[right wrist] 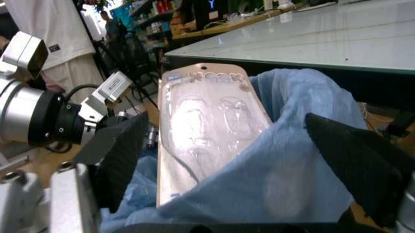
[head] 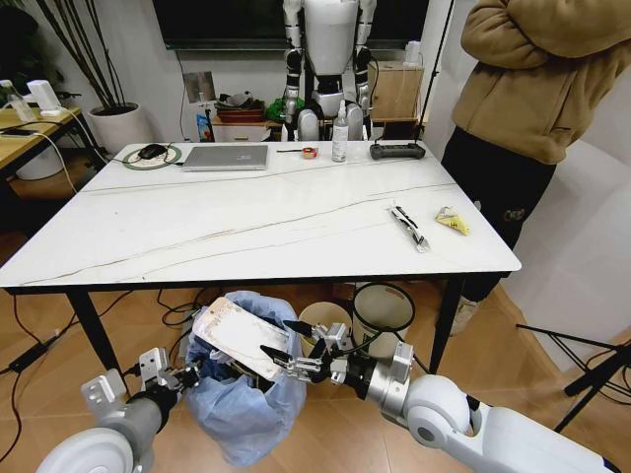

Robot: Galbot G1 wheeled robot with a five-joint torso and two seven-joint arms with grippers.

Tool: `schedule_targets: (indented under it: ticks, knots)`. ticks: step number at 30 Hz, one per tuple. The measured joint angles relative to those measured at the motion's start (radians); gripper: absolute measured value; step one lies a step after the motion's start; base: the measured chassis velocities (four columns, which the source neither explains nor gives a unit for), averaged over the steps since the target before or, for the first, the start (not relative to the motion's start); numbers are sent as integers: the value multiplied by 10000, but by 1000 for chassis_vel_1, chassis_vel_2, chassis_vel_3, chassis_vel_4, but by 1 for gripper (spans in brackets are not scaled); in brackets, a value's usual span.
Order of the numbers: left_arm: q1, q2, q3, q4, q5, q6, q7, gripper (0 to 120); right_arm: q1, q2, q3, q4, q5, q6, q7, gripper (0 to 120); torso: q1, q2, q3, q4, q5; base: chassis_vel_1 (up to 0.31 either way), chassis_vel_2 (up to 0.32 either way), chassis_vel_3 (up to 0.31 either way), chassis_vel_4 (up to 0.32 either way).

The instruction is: Pick up the trash bin and place the trash from the table into it.

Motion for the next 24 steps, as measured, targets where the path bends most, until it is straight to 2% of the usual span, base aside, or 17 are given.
schedule_targets:
  ticks: [1,3,13,19,24]
  knots:
    - [-7,4,0,8,0,-2,0,0,0,-23,41,35,10,0,1,97,0,0,0,1,0,0,0,0,0]
    - [-23,13,1,38,0,-3,0,0,-2,-64,138,108,28,0,4,99,0,0,0,0,0,0,0,0,0]
    - [71,38,28,105,74,-3,4,0,24,-220,1028,581,373,-6,273,100,0,0,0,1,0,0,0,0,0]
    - [75,42,31,153,171,-3,28,0,81,-214,2038,674,752,-29,1123,100,0,0,0,1,1,0,0,0,0]
    - [70,46,84,157,238,-3,59,0,58,-162,3398,581,1362,-452,2056,100,1,0,0,2,1,0,0,0,0]
